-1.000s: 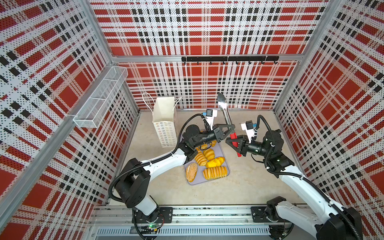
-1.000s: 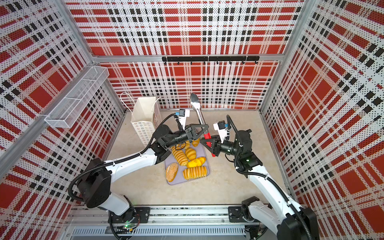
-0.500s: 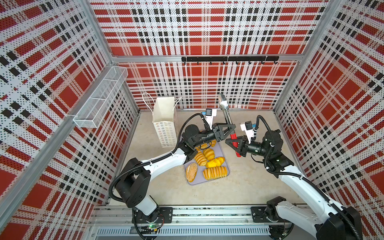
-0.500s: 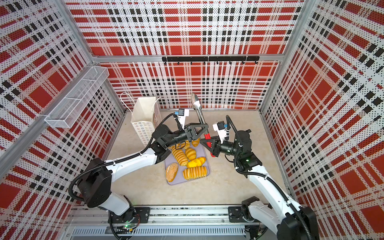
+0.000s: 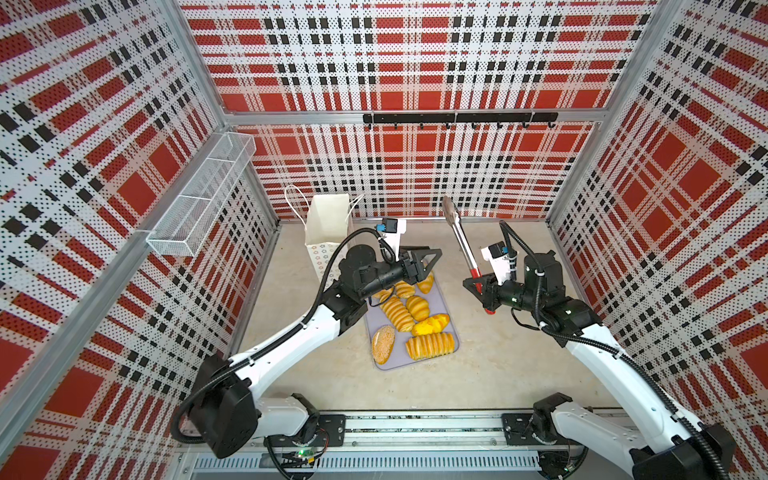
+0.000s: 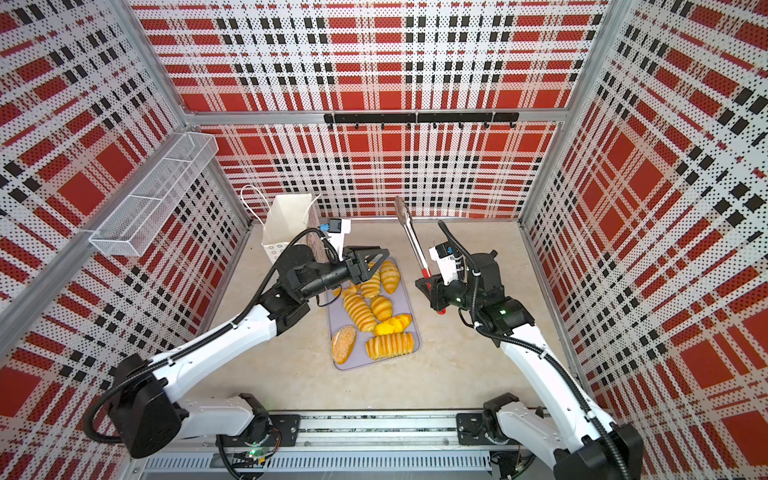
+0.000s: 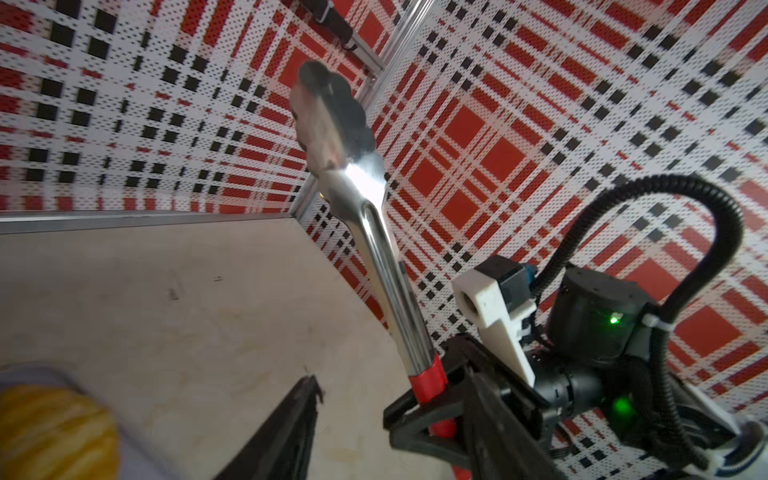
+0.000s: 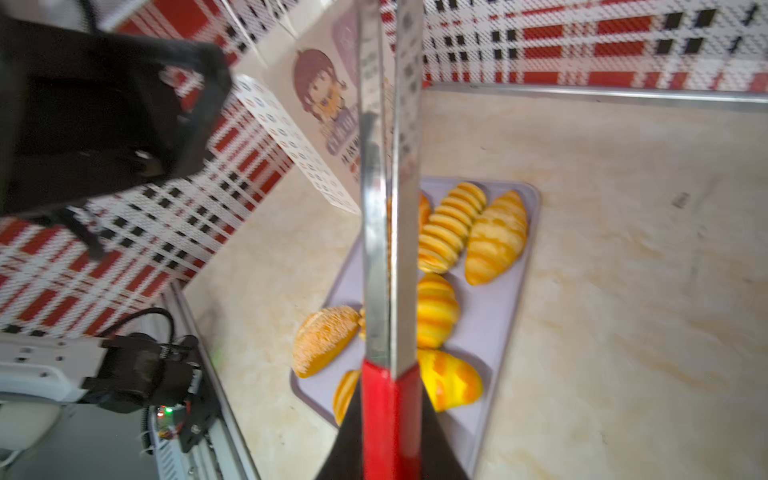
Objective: Place the fake bread into the paper bag
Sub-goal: 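Open the left gripper and draw it back from the tongs, then move the left gripper over the bread tray while the right gripper holds the tongs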
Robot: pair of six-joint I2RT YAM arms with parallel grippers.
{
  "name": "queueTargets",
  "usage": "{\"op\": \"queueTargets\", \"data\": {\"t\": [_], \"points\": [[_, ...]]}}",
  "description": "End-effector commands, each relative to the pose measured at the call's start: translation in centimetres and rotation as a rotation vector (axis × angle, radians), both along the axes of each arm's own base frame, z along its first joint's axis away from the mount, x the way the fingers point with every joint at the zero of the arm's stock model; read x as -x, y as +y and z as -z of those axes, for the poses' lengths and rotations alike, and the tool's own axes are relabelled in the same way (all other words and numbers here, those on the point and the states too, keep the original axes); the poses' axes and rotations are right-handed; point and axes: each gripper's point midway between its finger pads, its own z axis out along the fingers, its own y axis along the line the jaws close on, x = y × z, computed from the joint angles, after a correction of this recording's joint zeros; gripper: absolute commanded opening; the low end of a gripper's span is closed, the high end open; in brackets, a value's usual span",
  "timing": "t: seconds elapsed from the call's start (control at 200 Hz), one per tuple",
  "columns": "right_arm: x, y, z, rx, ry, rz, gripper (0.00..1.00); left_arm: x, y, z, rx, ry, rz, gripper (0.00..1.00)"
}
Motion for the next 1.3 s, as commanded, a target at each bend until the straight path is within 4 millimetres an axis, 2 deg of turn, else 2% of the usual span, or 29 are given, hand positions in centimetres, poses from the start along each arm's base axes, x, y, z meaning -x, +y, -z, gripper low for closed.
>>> {"op": "queueTargets", "data": {"t": [0.0,0.1,0.266,0.466,0.596,0.752,0.887,0.907,0.932,1.067,1.092,1.298], "points": [[1.1,-2.9,3.7,0.204,0.119,0.07,0.1,-1.0,3.5,5.7,-0.25,0.088,-0.17,0.59],[1.9,-3.6,5.3,0.24,0.195,0.09,0.12,-0.8,5.3,7.9,-0.333,0.138,-0.239,0.59],[1.8,-4.0,6.4,0.269,0.259,0.119,0.12,-0.1,7.3,11.0,-0.399,0.19,-0.299,0.62],[2.2,-3.4,8.0,0.236,0.363,0.116,0.14,-0.1,10.5,13.7,-0.451,0.255,-0.373,0.66],[2.6,-3.3,8.8,0.214,0.408,0.129,0.16,0.1,12.5,14.2,-0.445,0.269,-0.424,0.68],[2.8,-3.2,9.6,0.211,0.446,0.14,0.17,0.5,13.7,15.0,-0.454,0.27,-0.443,0.72],[2.8,-3.1,9.6,0.205,0.457,0.137,0.18,1.0,13.7,14.8,-0.464,0.244,-0.418,0.78],[2.8,-3.1,9.6,0.203,0.456,0.137,0.18,1.0,13.7,14.8,-0.466,0.239,-0.415,0.84],[2.8,-3.1,9.5,0.202,0.454,0.139,0.18,1.1,13.6,14.7,-0.467,0.232,-0.409,0.86],[2.9,-3.1,9.7,0.195,0.46,0.143,0.18,1.4,13.5,14.6,-0.477,0.219,-0.389,0.89],[3.0,-3.1,9.7,0.194,0.462,0.144,0.18,1.5,13.5,14.6,-0.492,0.204,-0.378,0.99],[3.3,-3.1,9.8,0.201,0.464,0.132,0.19,2.0,13.5,15.1,-0.529,0.171,-0.341,0.98]]}}
